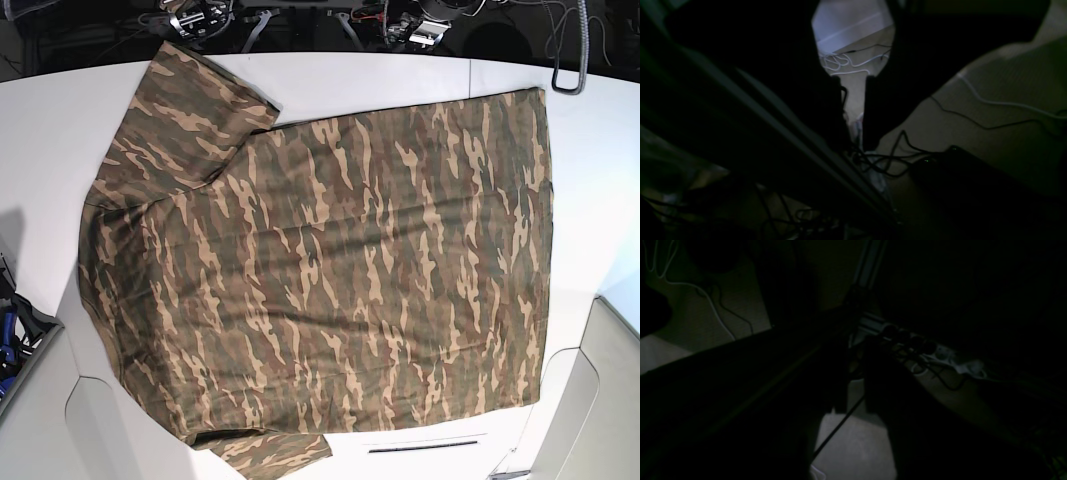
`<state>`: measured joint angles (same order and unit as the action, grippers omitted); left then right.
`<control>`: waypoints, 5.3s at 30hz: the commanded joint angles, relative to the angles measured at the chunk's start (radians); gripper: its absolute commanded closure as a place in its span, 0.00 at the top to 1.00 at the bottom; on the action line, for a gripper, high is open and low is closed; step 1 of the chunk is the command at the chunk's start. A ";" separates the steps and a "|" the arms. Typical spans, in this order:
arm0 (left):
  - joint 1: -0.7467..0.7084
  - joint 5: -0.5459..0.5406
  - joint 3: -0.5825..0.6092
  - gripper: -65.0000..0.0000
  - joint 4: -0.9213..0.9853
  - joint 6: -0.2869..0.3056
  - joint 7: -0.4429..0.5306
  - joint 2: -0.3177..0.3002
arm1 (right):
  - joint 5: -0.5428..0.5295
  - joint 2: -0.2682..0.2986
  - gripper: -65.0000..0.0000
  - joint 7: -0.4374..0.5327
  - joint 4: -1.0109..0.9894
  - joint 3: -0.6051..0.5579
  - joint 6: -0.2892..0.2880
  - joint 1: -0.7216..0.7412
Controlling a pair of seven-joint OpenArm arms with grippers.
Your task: Fold the T-shirt properly
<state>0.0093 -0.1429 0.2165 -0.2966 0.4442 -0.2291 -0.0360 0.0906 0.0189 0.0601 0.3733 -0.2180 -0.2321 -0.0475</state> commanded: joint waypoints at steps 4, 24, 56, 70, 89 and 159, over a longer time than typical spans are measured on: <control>-0.019 -0.002 0.000 0.21 -0.031 0.111 -0.030 0.002 | -0.001 -0.002 0.15 0.011 0.009 0.002 -0.011 -0.032; -0.520 -0.175 -0.194 0.21 -0.780 0.254 -0.101 -0.128 | -0.137 0.210 0.15 -0.036 0.705 0.002 -0.188 -0.525; -0.827 -0.725 -0.836 0.21 -1.577 0.254 -0.539 -0.128 | -0.595 0.301 0.15 -0.615 1.733 0.266 -0.299 -0.792; -0.788 -0.833 -0.931 0.52 -1.607 0.254 -0.534 -0.178 | -0.726 0.230 0.46 -0.755 1.764 0.713 -0.181 -0.648; -0.705 -0.759 -0.931 0.65 -1.577 0.254 -0.489 -0.283 | -0.772 0.230 0.46 -0.753 1.386 0.750 -0.248 -0.514; -0.348 -0.661 -0.866 0.00 -1.405 0.254 -0.417 -0.299 | -0.849 0.230 0.00 -0.715 1.408 0.707 -0.315 -0.164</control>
<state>-0.3412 -0.7891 -0.6418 -1.6833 0.6861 -0.6712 -0.3191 -0.7403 0.2356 -0.6811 1.7664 0.4831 -0.5461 -0.2211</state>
